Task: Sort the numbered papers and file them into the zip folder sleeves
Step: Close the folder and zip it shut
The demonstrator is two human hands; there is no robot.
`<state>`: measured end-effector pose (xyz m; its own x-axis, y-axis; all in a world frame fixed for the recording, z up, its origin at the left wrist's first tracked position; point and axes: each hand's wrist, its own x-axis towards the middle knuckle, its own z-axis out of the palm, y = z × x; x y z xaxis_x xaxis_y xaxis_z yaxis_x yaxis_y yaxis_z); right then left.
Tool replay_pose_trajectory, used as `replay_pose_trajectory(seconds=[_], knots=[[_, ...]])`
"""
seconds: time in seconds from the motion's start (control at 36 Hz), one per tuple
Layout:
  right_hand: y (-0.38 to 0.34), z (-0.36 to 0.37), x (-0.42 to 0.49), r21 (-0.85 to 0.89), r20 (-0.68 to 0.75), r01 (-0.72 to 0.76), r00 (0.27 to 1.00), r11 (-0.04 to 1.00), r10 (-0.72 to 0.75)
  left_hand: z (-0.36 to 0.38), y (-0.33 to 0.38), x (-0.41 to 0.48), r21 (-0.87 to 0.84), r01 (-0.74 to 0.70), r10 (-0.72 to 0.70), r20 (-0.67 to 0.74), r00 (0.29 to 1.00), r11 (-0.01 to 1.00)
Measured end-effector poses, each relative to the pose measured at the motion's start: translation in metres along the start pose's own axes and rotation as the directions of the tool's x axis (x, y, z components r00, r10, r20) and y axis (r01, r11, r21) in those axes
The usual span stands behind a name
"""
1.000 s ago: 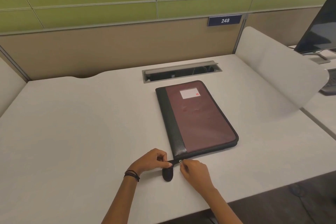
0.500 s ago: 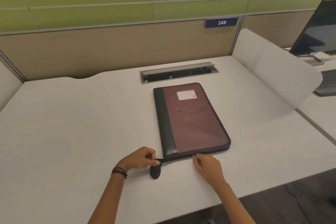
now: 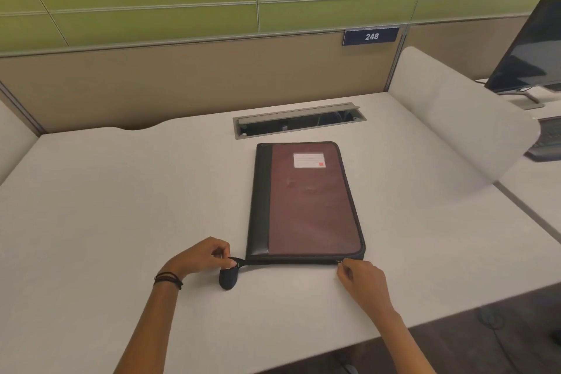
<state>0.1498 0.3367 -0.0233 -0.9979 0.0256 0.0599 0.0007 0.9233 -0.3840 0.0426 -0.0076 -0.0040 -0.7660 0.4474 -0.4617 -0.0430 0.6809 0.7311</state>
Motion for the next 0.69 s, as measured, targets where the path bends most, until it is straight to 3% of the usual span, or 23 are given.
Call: replay_pose_trajectory(seconds=[0.25, 0.5, 0.69], knots=[[0.010, -0.005, -0.002, -0.025, -0.006, -0.031, 1.000, 0.999, 0.031, -0.030, -0.008, 0.001, 0.089, 0.025, -0.025, 0.002, 1.000, 0.996], [0.023, -0.013, 0.014, -0.054, 0.066, -0.149, 0.986, 0.987, 0.152, -0.032, -0.016, 0.002, 0.157, 0.071, -0.059, -0.077, 0.995, 0.985], [0.021, -0.015, 0.025, -0.017, 0.072, -0.189, 0.979, 0.982, 0.190, -0.028, -0.024, -0.002, 0.255, 0.148, -0.036, -0.397, 0.917, 0.956]])
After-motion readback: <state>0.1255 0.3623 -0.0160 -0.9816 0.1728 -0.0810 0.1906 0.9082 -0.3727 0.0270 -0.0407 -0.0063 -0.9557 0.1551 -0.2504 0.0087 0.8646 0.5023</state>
